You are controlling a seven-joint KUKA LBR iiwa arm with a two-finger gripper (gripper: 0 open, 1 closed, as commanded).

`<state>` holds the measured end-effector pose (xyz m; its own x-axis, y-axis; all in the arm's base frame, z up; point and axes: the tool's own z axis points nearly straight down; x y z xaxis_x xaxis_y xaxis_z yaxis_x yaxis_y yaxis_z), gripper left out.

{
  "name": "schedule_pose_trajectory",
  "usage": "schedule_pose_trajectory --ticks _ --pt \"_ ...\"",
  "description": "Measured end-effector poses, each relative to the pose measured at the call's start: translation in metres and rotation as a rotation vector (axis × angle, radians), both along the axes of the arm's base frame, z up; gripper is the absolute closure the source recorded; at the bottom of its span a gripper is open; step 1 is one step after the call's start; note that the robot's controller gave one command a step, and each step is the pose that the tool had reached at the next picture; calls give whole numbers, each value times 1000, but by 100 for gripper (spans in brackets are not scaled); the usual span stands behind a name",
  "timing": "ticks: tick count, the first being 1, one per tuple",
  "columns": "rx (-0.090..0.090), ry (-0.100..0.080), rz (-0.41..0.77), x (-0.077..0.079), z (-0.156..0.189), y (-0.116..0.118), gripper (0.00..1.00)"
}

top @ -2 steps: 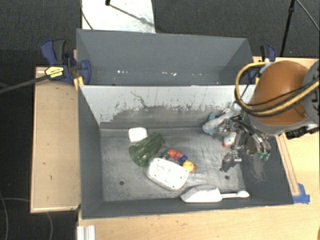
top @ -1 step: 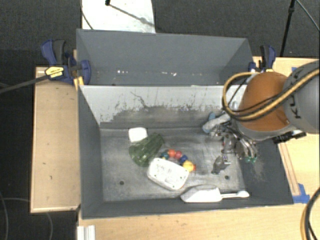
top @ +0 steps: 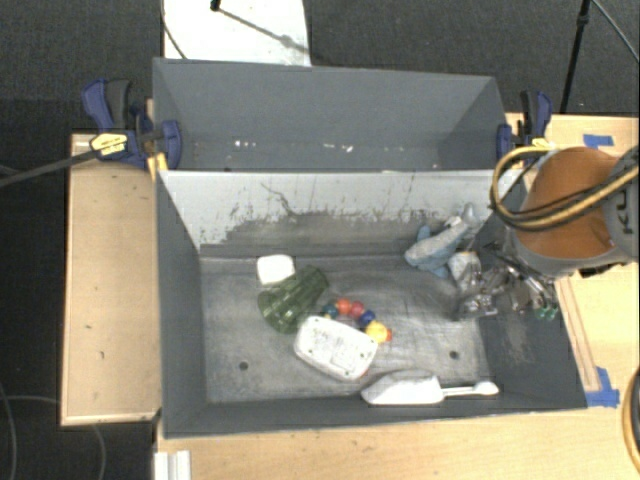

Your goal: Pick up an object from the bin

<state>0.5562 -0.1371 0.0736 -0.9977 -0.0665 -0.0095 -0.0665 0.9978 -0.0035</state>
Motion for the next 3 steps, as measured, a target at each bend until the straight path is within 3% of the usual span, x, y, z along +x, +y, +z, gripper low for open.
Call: schedule_pose_trajectory --ticks 1,2,3 --pt "0 0 0 0 0 0 100" --pt "3 15 1 4 37 36 100" --pt "3 6 -7 24 73 47 0"
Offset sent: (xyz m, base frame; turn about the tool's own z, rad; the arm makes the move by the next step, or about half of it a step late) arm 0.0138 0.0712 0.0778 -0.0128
